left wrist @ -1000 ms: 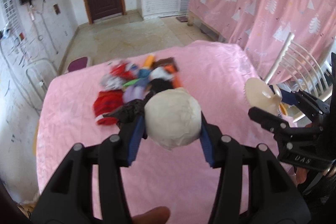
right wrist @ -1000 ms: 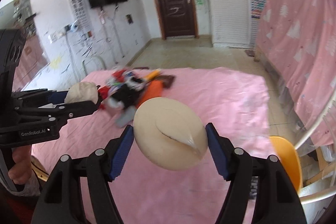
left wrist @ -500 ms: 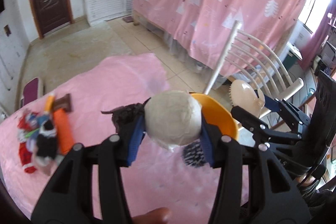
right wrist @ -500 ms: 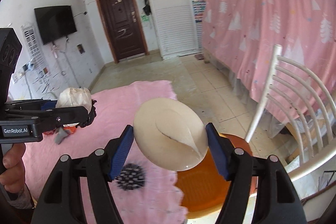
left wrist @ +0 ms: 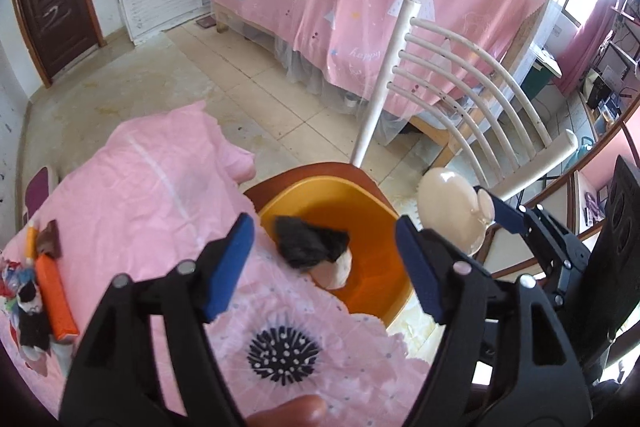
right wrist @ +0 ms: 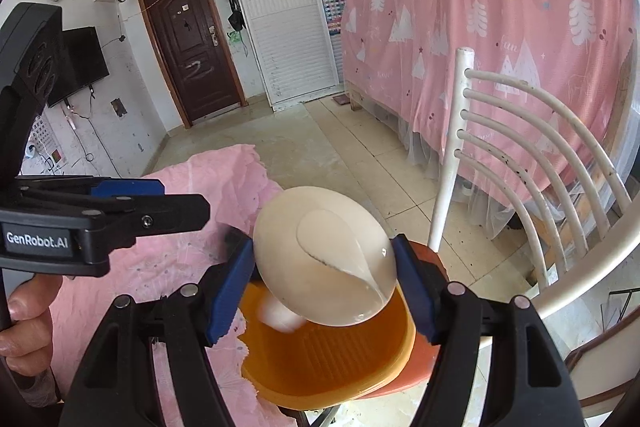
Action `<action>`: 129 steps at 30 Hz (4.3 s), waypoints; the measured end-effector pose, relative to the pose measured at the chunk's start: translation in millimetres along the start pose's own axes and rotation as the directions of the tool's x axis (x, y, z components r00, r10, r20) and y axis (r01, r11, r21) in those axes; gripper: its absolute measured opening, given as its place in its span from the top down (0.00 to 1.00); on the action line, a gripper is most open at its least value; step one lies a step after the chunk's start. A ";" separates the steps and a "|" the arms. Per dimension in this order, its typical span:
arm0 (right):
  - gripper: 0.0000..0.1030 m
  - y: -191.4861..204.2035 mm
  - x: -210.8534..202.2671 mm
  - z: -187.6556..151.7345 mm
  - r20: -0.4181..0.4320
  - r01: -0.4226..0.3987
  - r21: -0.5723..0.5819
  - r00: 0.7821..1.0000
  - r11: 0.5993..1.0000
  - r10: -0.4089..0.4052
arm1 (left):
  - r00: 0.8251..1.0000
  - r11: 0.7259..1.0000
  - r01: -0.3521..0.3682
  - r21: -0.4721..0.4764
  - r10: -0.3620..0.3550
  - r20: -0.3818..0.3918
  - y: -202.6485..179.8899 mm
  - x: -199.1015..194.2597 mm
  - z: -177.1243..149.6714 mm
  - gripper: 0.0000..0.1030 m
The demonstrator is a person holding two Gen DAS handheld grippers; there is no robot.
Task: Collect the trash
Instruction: 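Carry both items to the orange basin while the left tool releases the ball inside, then lower the cream pad into the orange basin and open the right tool, then move both tools back over the pile on the bed, then grasp the red striped sock with the left tool while the right tool grasps the black-and-white sock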
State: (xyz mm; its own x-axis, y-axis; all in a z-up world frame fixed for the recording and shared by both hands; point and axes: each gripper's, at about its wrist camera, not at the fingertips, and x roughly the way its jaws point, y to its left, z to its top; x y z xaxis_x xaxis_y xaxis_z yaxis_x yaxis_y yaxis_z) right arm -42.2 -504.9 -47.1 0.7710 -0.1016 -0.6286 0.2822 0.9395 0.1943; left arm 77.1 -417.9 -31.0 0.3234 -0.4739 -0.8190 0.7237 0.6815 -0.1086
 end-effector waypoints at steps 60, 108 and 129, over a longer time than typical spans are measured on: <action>0.26 238.4 56.5 30.6 -0.078 -0.077 -0.288 0.995 0.955 0.056 | 0.943 0.902 -0.121 -0.414 0.234 0.236 227.6 -184.9 -134.2 0.28; 0.24 365.8 111.5 7.6 -0.296 -0.388 -0.342 0.909 0.856 0.294 | 0.952 0.835 -0.291 -0.467 0.303 -0.052 333.2 -107.1 -192.6 0.79; 0.72 365.8 83.8 3.6 -0.286 -0.444 -0.365 0.890 0.819 0.355 | 0.936 0.820 -0.312 -0.480 0.352 -0.007 308.6 -145.2 -208.6 0.79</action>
State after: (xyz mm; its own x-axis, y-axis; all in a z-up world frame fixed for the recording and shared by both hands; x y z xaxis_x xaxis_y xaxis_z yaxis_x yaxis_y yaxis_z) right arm 127.7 -170.9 -26.0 0.6231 0.3366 -0.7060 -0.3193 0.9335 0.1632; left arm 126.3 -22.4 -63.1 0.5533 -0.1997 -0.8087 0.1994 0.9744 -0.1041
